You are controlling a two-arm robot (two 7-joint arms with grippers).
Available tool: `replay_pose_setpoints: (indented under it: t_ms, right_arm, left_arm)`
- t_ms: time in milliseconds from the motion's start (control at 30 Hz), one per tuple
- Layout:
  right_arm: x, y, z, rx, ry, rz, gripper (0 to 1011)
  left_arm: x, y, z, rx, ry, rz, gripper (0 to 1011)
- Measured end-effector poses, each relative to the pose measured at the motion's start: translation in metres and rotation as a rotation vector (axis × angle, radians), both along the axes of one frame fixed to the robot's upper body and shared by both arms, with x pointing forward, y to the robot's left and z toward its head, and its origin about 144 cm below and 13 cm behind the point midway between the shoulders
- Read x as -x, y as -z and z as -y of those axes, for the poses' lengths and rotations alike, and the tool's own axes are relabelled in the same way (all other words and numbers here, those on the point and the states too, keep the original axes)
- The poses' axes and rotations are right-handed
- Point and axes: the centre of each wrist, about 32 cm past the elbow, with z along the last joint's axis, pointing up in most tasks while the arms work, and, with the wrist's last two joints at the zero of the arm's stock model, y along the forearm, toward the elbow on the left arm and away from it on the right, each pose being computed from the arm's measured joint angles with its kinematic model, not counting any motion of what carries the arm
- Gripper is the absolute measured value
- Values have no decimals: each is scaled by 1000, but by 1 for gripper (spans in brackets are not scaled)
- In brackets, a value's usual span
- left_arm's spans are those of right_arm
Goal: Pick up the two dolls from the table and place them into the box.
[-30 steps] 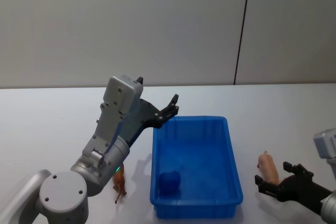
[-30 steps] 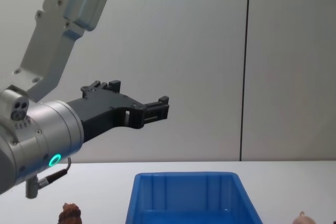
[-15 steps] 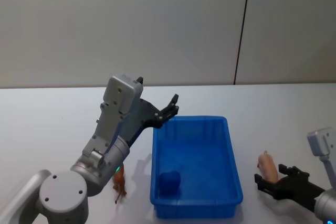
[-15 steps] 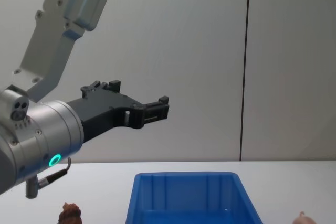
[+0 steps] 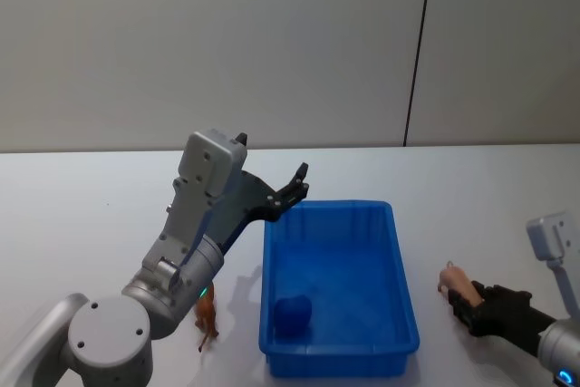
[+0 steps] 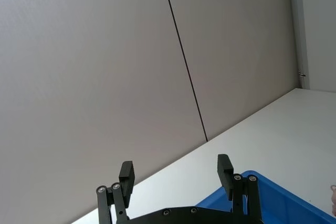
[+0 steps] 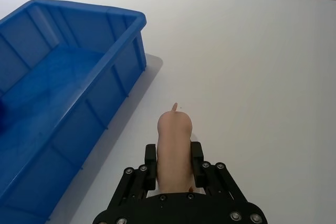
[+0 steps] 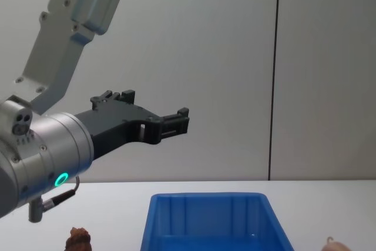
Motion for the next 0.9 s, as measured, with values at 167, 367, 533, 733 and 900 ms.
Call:
replay_pose_setpoints:
  t_ms: [167,367,533,733,900]
  right_arm:
    - [-1,-2,0,0,4,6,362]
    - [-2,-9,-1,-4,5,38,362]
    - [-4,-17,-2,-9,0,91,362]
    - [-6,-28,-4,-17,-15,159,362]
    - [-10,-42,-9,-33,-53,224,362]
  left_arm:
    - [0,0,0,0,0,0,1001]
    - [0,0,0,0,0,0,1001]
    - [0,0,0,0,0,0,1001]
    - [0,0,0,0,0,0,1001]
    - [0,0,0,0,0,0,1001]
